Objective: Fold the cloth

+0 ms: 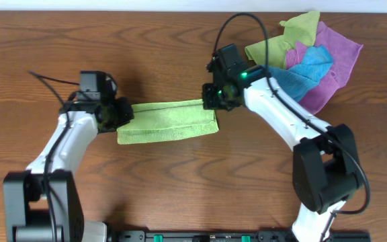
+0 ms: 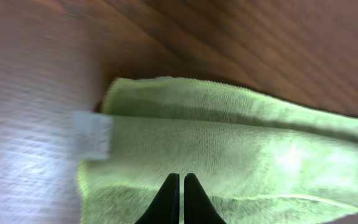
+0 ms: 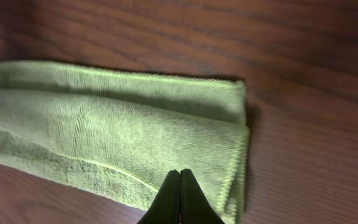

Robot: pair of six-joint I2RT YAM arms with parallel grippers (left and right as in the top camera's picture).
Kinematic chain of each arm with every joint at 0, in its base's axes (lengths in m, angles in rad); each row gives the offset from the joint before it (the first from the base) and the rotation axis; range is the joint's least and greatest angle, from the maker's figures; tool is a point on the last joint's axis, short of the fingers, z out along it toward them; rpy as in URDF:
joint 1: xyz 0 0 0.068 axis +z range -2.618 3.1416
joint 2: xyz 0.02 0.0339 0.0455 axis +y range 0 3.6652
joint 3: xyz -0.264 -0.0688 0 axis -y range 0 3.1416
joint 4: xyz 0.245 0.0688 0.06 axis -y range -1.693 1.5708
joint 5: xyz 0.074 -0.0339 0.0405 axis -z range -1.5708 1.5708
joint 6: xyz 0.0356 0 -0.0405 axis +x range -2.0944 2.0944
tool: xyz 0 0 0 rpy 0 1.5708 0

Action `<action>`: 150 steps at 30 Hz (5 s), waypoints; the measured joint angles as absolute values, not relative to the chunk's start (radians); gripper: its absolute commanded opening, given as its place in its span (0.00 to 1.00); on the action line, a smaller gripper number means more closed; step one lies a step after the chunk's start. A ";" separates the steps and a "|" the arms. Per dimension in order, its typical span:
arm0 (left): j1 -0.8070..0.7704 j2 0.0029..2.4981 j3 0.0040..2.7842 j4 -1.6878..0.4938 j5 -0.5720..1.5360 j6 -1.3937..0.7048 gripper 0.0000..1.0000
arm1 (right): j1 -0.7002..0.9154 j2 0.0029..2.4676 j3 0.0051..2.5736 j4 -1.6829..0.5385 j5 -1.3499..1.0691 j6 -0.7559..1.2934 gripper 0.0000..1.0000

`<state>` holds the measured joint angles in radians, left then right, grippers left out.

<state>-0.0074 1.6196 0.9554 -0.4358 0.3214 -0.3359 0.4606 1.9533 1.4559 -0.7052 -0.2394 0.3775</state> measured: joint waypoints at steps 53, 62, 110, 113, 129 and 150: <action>0.004 1.794 0.960 -0.360 0.289 -0.369 0.06 | 0.492 2.116 1.483 -0.896 -0.190 0.352 0.03; 0.004 1.794 0.960 -0.360 0.289 -0.369 0.06 | 0.332 2.013 1.496 -0.978 -0.266 0.313 0.84; 0.006 1.596 1.084 -0.643 0.307 -0.334 0.06 | 0.209 2.065 1.253 -0.800 -0.734 0.270 0.01; 0.016 1.430 1.205 -0.776 0.308 -0.331 0.06 | 0.183 2.068 1.388 -1.033 -0.570 0.251 0.01; 0.043 0.931 1.304 -1.177 0.288 -0.331 0.06 | 0.562 2.065 1.715 -1.175 0.075 0.472 0.02; 0.043 0.914 1.304 -1.254 0.288 -0.331 0.09 | 0.810 2.066 1.713 -1.052 0.021 0.541 0.71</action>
<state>0.0433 0.9142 1.3041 -1.2537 0.2882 -0.3313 0.8104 2.0663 1.7126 -1.0515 0.0208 0.5407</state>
